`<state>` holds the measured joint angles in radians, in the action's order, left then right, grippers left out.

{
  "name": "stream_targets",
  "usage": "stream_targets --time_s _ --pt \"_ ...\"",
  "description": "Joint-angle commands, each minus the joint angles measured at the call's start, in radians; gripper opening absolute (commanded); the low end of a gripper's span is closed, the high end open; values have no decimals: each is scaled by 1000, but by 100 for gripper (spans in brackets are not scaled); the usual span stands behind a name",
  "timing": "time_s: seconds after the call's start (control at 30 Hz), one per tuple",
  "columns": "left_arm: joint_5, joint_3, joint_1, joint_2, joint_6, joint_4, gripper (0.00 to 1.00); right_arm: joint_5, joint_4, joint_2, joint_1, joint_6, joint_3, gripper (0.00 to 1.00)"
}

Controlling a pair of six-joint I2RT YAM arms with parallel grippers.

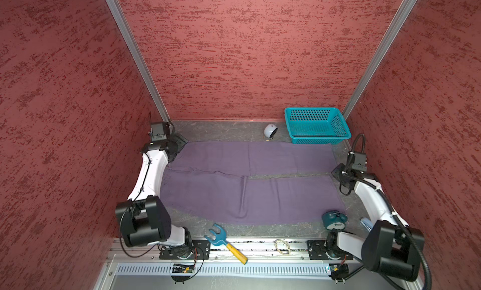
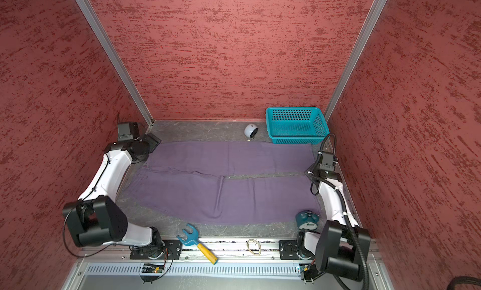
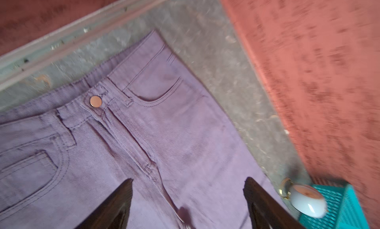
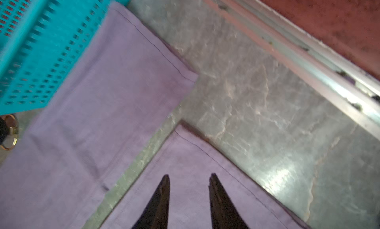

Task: Fold and stack the trousers
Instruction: Smooth out the trousers at the center of the table.

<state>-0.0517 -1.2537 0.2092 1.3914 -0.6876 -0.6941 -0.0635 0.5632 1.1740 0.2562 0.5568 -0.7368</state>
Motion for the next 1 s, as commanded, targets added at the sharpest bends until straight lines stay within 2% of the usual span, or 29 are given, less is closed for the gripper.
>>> stream_targets --time_s 0.0,0.17,0.47,0.83,0.97 --pt "-5 34 8 -75 39 -60 85 21 40 -49 1 39 59 39" --pt "-50 105 55 -158 60 -91 85 53 31 -94 15 65 148 42" --pt "-136 223 97 -216 75 -90 85 65 -10 -72 40 65 228 40" --pt "-206 267 168 -252 94 -93 85 111 -143 175 147 45 233 37" --pt "-211 282 172 -252 97 -93 85 139 -152 223 193 51 199 38"
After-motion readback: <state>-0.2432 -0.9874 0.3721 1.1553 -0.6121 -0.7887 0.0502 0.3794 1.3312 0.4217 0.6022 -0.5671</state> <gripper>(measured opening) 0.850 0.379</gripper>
